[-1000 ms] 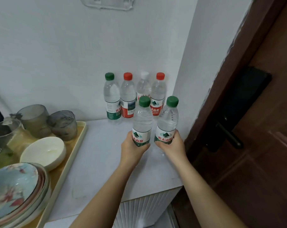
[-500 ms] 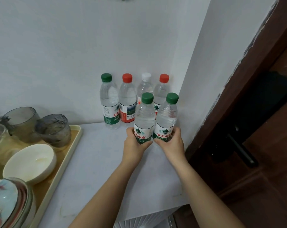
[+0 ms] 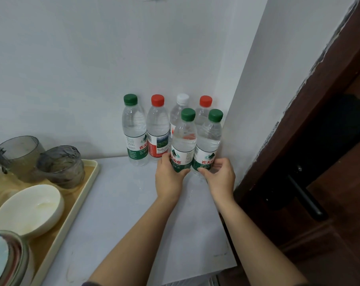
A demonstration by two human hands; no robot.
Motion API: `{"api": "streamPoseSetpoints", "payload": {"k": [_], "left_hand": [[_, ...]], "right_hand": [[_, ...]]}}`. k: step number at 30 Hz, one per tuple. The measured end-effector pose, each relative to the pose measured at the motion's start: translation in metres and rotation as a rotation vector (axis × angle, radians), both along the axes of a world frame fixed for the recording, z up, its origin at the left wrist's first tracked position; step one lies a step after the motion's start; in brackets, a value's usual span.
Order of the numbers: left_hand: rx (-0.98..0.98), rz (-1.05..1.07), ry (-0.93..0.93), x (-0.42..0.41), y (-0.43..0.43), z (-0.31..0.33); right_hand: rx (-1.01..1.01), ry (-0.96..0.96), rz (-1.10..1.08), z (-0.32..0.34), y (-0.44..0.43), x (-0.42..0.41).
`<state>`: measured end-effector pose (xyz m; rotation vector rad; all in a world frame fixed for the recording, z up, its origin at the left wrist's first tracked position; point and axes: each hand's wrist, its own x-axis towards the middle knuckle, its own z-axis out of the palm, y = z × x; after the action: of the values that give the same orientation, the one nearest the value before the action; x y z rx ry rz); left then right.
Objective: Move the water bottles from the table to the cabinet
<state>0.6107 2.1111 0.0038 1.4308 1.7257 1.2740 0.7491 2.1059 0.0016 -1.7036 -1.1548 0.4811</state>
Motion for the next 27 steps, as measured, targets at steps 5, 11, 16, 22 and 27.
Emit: {"api": "streamPoseSetpoints", "payload": {"k": [5,11,16,22,27], "left_hand": [[0.000,0.009,0.023,0.001,0.006,0.002],[-0.009,0.002,0.038,0.002,0.008,0.002],[-0.060,-0.018,0.091,0.000,-0.005,0.007],[-0.178,0.046,0.630,-0.015,-0.076,0.003],[-0.231,0.008,0.821,-0.012,-0.153,-0.011]], "right_hand": [[0.012,-0.022,0.008,-0.002,0.005,0.002],[-0.005,-0.040,0.038,0.003,0.007,0.001],[-0.125,-0.140,0.108,0.010,-0.016,0.002],[-0.335,-0.565,0.325,0.003,-0.080,0.011],[-0.349,-0.759,0.488,-0.005,-0.122,0.012]]}}
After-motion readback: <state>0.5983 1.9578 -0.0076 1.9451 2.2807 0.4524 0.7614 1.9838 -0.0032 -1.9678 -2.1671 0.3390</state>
